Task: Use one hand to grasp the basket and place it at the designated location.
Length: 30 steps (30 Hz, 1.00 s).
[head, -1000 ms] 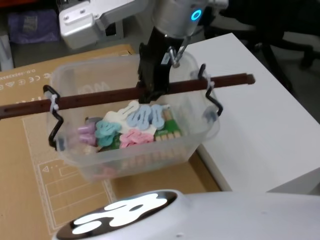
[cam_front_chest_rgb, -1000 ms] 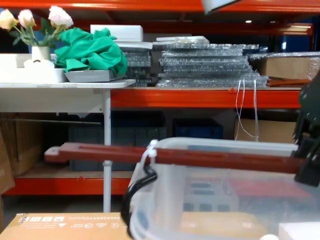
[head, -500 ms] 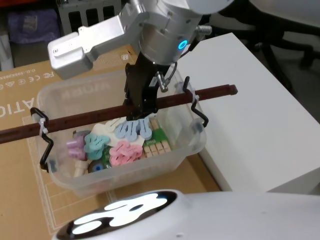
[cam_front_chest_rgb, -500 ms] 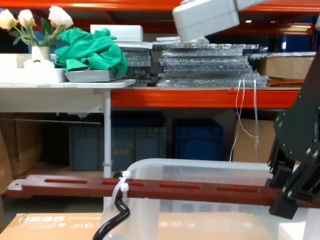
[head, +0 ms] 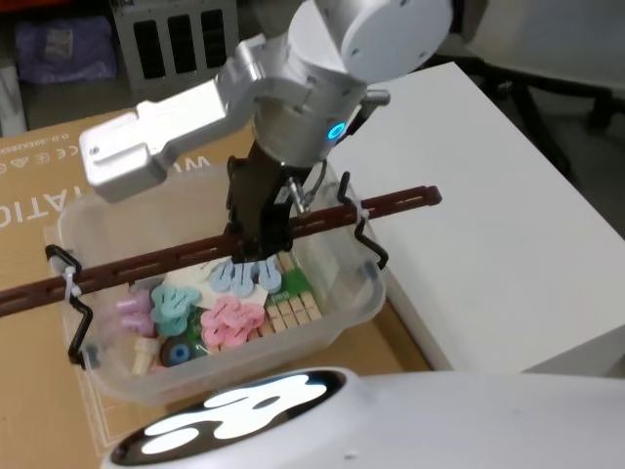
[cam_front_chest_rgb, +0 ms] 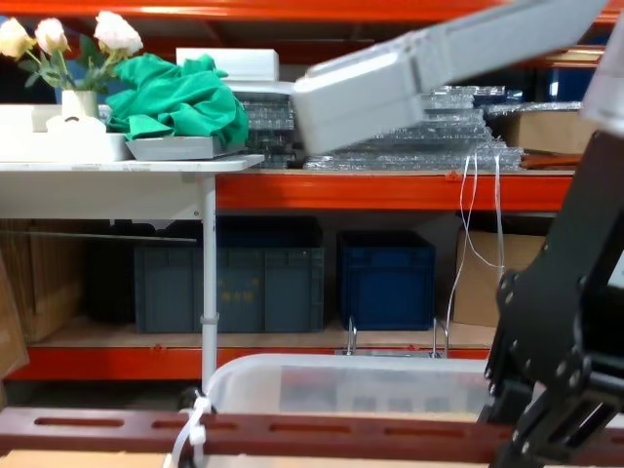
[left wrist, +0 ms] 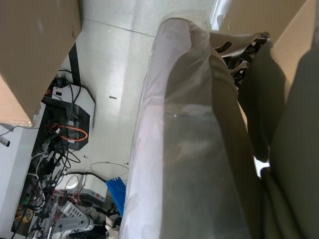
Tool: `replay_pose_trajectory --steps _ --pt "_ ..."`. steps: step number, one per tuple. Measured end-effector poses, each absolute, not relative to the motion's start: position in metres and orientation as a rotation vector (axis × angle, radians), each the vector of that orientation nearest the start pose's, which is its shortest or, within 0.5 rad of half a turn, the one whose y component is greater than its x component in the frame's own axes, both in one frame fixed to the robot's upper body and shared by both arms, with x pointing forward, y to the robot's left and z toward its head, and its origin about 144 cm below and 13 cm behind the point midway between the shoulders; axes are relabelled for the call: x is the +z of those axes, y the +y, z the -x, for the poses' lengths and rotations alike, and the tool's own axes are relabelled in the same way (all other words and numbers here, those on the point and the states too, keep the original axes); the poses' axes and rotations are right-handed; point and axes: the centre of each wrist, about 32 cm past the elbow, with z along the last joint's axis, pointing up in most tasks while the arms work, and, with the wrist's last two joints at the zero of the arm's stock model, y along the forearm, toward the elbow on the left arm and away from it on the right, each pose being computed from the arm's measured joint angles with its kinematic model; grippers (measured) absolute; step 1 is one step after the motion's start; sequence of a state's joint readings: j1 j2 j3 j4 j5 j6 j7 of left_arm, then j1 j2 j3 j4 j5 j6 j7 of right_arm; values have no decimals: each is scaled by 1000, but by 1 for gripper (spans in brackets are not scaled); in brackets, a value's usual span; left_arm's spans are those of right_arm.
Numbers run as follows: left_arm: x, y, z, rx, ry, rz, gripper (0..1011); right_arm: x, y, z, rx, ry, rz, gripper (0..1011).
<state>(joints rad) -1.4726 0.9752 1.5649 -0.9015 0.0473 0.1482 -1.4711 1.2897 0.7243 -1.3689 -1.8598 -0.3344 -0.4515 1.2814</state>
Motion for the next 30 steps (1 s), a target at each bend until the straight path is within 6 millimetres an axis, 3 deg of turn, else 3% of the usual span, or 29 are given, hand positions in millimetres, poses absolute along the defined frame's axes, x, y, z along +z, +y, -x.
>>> replay_pose_trajectory --steps 30 --pt "1396 496 -616 178 165 -1629 0 1377 -113 -495 955 -1411 1106 234"
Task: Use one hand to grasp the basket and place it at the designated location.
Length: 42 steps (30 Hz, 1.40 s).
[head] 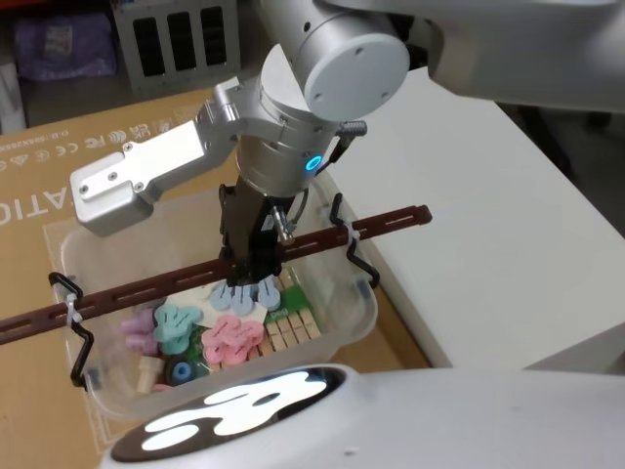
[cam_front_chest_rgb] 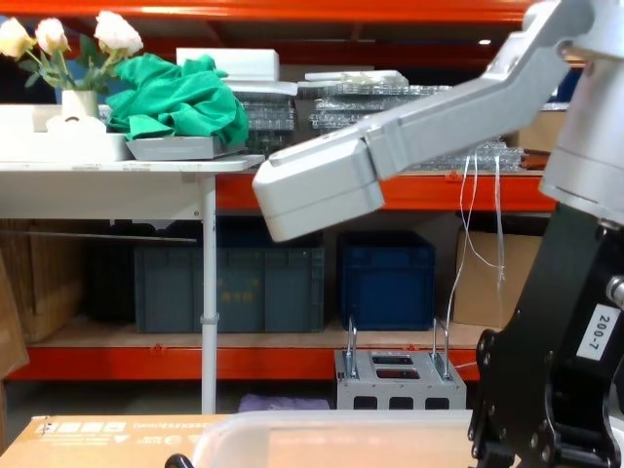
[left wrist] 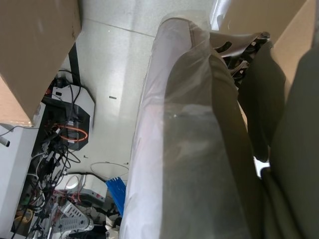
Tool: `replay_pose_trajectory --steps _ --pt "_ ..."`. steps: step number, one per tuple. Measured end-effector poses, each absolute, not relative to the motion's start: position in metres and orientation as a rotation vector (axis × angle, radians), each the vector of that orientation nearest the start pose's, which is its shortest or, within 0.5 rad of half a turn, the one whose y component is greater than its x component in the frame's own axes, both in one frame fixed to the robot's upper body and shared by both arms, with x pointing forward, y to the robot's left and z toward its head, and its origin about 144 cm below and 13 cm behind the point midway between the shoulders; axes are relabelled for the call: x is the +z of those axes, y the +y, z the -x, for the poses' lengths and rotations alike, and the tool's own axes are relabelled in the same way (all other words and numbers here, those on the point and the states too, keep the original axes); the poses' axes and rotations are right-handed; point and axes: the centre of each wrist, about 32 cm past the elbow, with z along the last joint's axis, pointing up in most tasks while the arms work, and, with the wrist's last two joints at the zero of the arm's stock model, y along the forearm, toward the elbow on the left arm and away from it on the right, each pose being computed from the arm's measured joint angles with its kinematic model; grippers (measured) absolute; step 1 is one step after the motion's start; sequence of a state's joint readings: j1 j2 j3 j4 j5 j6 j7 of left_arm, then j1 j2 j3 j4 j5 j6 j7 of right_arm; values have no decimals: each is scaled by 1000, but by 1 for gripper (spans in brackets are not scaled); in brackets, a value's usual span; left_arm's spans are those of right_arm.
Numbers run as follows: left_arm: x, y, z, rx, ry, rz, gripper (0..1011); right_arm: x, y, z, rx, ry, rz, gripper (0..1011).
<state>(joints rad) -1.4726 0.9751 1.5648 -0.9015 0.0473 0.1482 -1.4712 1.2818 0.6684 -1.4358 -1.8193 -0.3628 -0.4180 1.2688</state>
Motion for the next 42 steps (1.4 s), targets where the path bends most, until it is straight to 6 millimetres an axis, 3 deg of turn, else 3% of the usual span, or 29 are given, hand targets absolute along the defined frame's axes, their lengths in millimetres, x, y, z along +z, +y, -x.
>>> replay_pose_trajectory --steps 22,26,30,42 --pt "1396 496 -616 178 165 -1629 0 1363 -110 -493 984 -1397 1116 250" --pt "1396 496 -616 178 165 -1629 0 1364 -112 -495 973 -1396 1114 361" --pt "1396 496 -616 178 165 -1629 0 1367 -115 -498 956 -1400 1110 536" --pt "1396 496 -616 178 165 -1629 0 1380 -121 -502 926 -1408 1088 883"
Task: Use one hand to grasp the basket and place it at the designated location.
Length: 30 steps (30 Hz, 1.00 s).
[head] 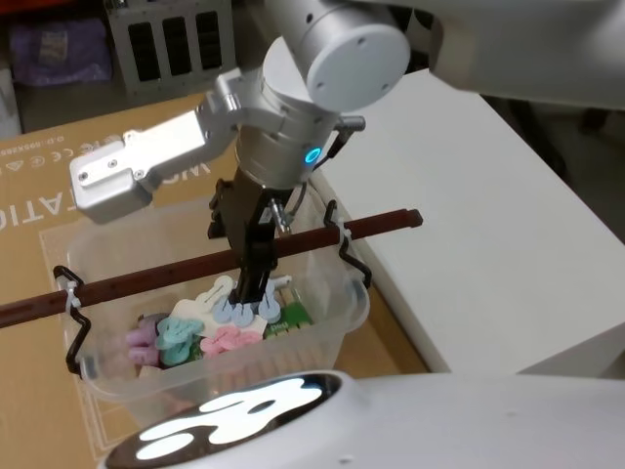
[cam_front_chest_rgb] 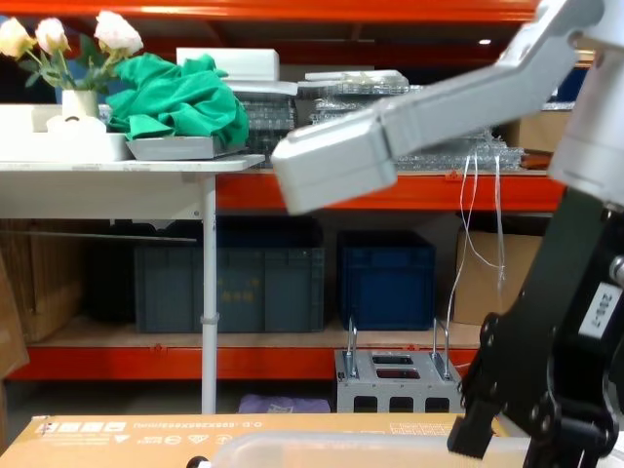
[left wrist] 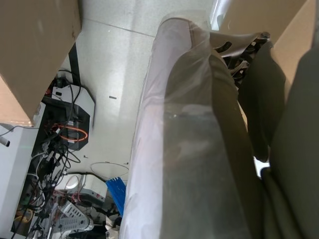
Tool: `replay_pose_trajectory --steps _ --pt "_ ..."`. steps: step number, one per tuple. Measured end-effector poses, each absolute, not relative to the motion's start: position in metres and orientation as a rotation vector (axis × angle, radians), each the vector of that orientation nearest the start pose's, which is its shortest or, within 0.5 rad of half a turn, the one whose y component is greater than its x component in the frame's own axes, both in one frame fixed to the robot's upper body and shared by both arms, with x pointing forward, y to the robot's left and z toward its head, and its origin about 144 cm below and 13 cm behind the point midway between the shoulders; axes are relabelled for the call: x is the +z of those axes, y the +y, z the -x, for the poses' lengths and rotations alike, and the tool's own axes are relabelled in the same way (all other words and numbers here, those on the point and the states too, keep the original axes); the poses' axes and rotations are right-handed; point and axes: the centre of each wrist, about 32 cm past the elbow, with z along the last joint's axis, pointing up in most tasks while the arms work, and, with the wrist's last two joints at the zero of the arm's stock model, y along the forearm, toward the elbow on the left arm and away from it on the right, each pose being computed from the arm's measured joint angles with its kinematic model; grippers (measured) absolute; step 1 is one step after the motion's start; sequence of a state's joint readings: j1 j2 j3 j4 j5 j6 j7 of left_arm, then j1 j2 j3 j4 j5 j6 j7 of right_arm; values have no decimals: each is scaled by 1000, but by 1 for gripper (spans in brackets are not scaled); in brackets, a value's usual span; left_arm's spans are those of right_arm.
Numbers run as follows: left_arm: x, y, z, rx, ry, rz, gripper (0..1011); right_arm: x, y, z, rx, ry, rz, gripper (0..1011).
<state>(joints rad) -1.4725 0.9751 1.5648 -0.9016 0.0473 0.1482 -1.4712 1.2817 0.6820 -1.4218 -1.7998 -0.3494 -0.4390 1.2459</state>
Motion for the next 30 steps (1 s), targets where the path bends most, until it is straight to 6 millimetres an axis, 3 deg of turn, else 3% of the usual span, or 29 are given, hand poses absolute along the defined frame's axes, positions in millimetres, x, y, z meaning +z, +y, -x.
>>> replay_pose_trajectory --steps 5,14,30 --pt "1396 496 -616 178 165 -1629 0 1396 -131 -502 899 -1427 1058 1000" --pt "1396 496 -616 178 165 -1629 0 1422 -150 -499 849 -1461 1006 1000" --pt "1396 496 -616 178 165 -1629 0 1436 -164 -496 811 -1481 973 1000"
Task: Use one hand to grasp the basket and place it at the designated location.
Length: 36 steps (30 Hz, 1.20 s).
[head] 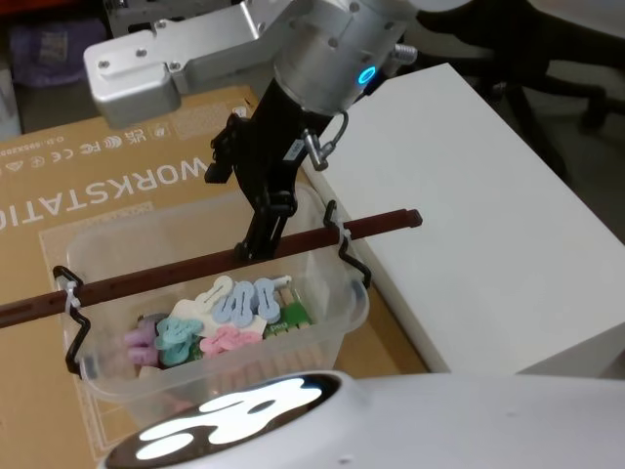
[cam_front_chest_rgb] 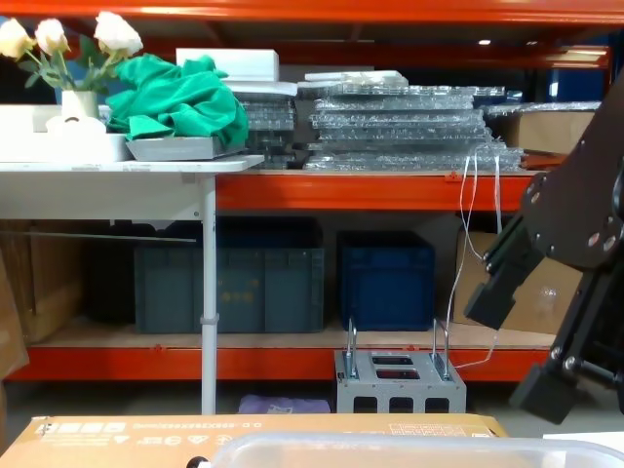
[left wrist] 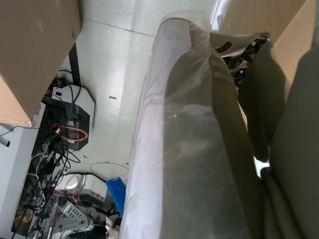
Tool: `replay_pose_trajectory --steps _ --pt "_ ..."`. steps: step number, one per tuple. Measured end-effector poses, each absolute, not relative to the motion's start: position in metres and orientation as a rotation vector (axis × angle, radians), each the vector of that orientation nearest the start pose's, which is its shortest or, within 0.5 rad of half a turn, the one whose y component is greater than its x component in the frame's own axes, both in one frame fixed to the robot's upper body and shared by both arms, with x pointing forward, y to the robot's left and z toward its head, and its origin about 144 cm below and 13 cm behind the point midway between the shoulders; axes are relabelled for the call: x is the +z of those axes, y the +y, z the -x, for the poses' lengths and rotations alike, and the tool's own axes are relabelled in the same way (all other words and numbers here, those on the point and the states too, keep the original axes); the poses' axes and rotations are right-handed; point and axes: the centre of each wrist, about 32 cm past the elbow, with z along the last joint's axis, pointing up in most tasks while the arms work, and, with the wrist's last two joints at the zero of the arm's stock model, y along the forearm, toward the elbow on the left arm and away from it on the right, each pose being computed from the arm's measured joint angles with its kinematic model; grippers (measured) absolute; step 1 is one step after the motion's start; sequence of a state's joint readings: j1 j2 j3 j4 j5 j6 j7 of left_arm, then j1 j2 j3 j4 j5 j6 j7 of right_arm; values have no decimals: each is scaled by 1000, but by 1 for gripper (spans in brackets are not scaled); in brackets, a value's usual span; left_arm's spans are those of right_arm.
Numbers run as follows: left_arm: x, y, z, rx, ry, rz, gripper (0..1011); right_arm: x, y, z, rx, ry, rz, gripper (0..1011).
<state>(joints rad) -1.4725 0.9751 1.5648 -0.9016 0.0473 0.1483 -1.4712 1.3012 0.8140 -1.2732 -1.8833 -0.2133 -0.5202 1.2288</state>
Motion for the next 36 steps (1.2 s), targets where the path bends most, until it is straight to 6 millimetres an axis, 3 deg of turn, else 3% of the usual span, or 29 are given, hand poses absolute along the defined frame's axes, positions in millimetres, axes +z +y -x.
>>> replay_pose_trajectory --steps 14,36 --pt "1396 496 -616 178 165 -1629 0 1437 -166 -494 814 -1489 964 1000" --pt "1396 496 -616 178 165 -1629 0 1410 -134 -497 867 -1458 1033 1000"
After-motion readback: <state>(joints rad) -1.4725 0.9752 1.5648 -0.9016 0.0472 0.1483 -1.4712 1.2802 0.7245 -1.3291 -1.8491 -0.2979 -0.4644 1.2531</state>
